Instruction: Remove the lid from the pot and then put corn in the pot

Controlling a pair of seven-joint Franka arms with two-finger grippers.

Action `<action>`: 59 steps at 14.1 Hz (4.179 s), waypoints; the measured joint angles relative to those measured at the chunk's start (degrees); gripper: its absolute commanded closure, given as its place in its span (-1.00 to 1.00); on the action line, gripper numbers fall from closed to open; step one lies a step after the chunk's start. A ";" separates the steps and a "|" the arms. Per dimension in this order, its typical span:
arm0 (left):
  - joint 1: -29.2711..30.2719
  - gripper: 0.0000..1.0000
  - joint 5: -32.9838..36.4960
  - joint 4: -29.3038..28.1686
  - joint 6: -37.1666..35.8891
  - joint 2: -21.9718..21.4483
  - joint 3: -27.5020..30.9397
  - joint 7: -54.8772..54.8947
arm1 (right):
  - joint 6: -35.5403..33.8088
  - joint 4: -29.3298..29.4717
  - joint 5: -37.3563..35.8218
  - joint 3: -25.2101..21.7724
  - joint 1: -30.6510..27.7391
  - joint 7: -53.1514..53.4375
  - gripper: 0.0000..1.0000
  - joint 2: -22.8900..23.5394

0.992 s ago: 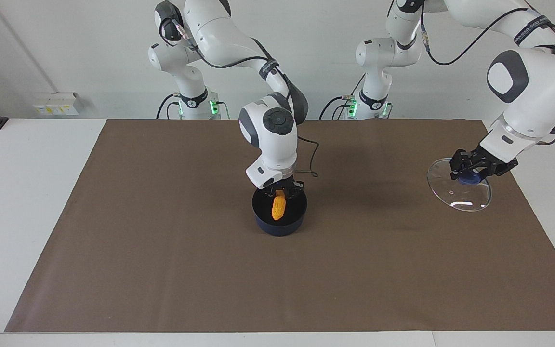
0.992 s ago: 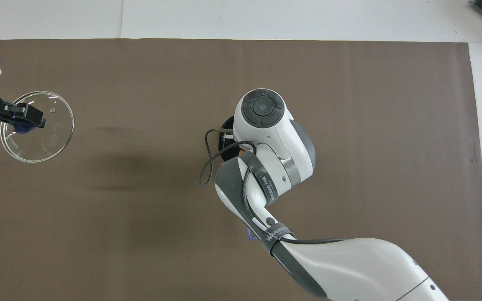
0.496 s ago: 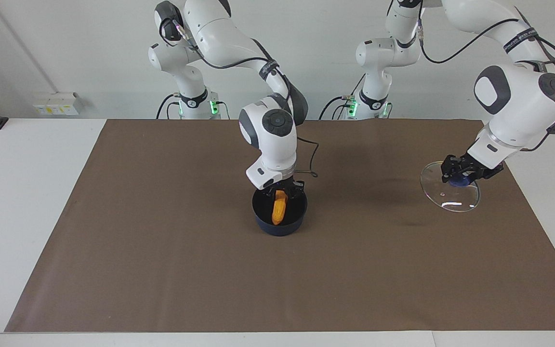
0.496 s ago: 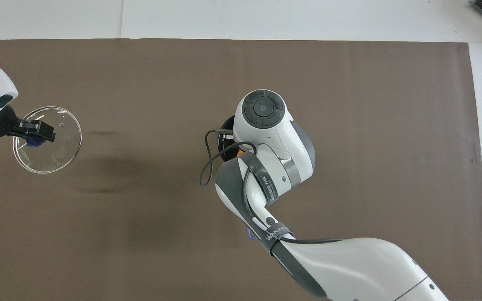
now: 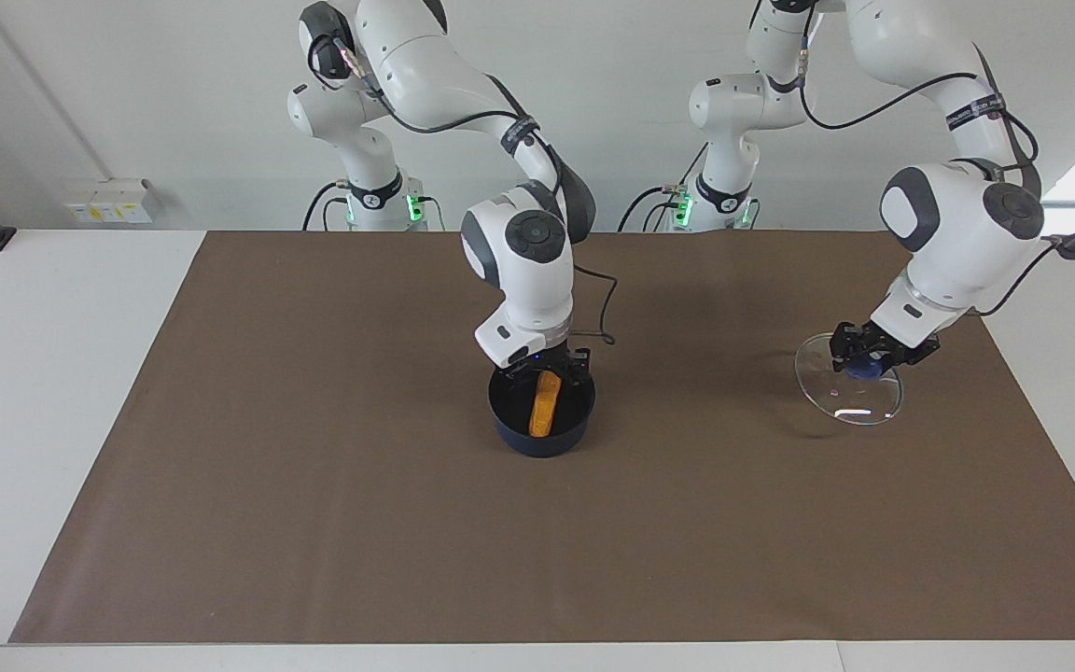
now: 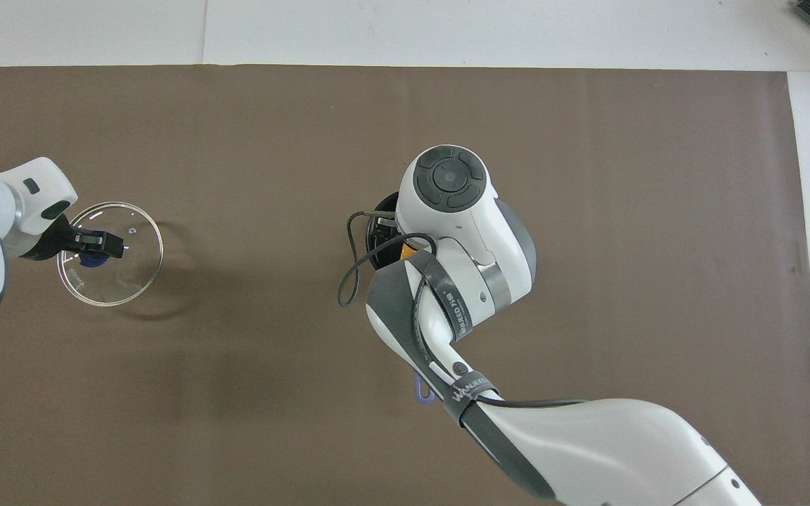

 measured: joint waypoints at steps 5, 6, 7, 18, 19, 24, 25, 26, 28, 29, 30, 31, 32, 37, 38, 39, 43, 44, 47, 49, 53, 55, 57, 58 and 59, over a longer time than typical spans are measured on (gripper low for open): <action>-0.03 -1.00 -0.04 -12.30 11.99 -1.58 -0.16 0.00 | -3.03 0.39 -0.02 -0.51 -7.38 -5.85 -1.00 -7.94; -0.03 -1.00 -0.04 -12.71 12.28 -1.97 -0.17 0.00 | -4.88 0.38 -0.02 -0.51 -9.12 -7.85 -1.00 -9.91; -0.04 -1.00 -0.04 -12.67 12.31 -2.18 -0.18 -0.01 | -6.88 0.37 -0.02 -0.53 -10.56 -10.13 -1.00 -11.59; -0.14 -1.00 -0.10 10.05 -13.72 -4.02 -0.63 -3.75 | -26.88 0.23 -0.02 -0.56 -26.64 -30.81 -1.00 -25.34; -0.17 -1.00 -0.10 12.41 -16.03 -4.04 -0.82 -3.76 | -28.13 0.23 -0.02 -0.57 -28.06 -32.17 -1.00 -26.21; -1.04 -1.00 -0.10 21.61 -26.36 -3.85 -1.34 -3.90 | -31.13 1.32 -0.02 -2.33 -30.25 -33.00 -1.00 -30.94; -1.05 -1.00 -0.10 23.03 -28.77 -3.82 -1.36 -3.91 | -32.37 1.44 -0.02 -2.83 -30.26 -33.14 -1.00 -31.83; -1.04 -1.00 -0.10 24.36 -31.18 -3.82 -1.34 -3.91 | -33.31 1.41 -0.02 -3.00 -30.27 -33.32 -1.00 -32.42; -1.05 -1.00 -0.10 27.24 -35.35 -3.88 -1.34 -4.09 | -34.53 0.88 -0.02 -2.91 -30.16 -34.26 -1.00 -32.80; -1.05 -1.00 -0.10 28.25 -36.32 -4.02 -1.34 -4.71 | -34.58 0.50 -0.08 -2.90 -30.16 -35.98 -1.00 -32.79; -1.04 -1.00 -0.10 28.94 -36.89 -4.31 -1.33 -5.44 | -34.58 0.18 -0.32 -2.94 -30.18 -37.78 -1.00 -32.79; -1.04 -1.00 -0.10 29.17 -37.27 -4.87 -1.32 -5.85 | -34.58 -0.05 -0.59 -2.96 -30.18 -39.06 -1.00 -32.79; -1.04 -1.00 -0.10 29.14 -37.43 -5.35 -1.31 -6.05 | -34.58 -0.12 -0.73 -2.95 -30.18 -39.56 -1.00 -32.79; -1.04 -1.00 -0.09 29.00 -37.63 -5.80 -1.28 -6.20 | -34.58 0.01 -0.83 -2.93 -30.16 -39.99 -1.00 -32.79; -1.04 -1.00 -0.08 29.00 -38.19 -5.80 -1.28 -6.20 | -34.58 0.00 -0.90 -2.93 -30.16 -39.99 -1.00 -32.79; -1.04 -1.00 -0.08 29.03 -39.04 -5.80 -1.28 -6.20 | -34.58 -0.03 -1.09 -2.92 -30.16 -39.99 -1.00 -32.78; -1.05 -1.00 0.94 29.76 -42.60 -5.80 -1.45 -6.13 | -34.58 -0.27 -1.54 -2.91 -30.14 -39.99 -1.00 -32.61; -1.05 -1.00 1.19 30.16 -43.05 -5.80 -1.68 -6.12 | -34.58 -0.29 -1.56 -2.89 -30.11 -39.99 -1.00 -32.58; -1.05 -1.00 1.54 30.97 -43.71 -5.73 -2.20 -6.12 | -34.54 -0.34 -2.66 -2.77 -29.93 -40.00 -1.00 -32.58; -1.05 -1.00 1.54 31.04 -43.66 -5.72 -2.40 -6.12 | -34.53 -0.37 -3.11 -2.68 -29.88 -40.03 -1.00 -32.58; -1.05 -1.00 1.54 31.05 -43.55 -5.73 -2.46 -6.12 | -34.53 -0.42 -3.16 -2.65 -29.88 -40.04 -1.00 -32.58; -1.05 -1.00 1.54 31.05 -43.55 -5.73 -2.45 -6.12 | -34.53 -0.41 -3.16 -2.64 -29.88 -40.04 -1.00 -32.58; -1.04 -1.00 1.54 31.05 -43.55 -5.73 -2.41 -6.12 | -34.53 -0.41 -3.15 -2.62 -29.88 -40.04 -1.00 -32.58; -1.04 -1.00 1.54 31.05 -43.55 -5.73 -2.42 -6.11 | -34.53 -0.42 -3.14 -2.60 -29.88 -40.04 -1.00 -32.58; -1.04 -1.00 1.54 31.05 -43.55 -5.73 -2.43 -6.11 | -34.53 -0.42 -3.13 -2.58 -29.88 -40.04 -1.00 -32.58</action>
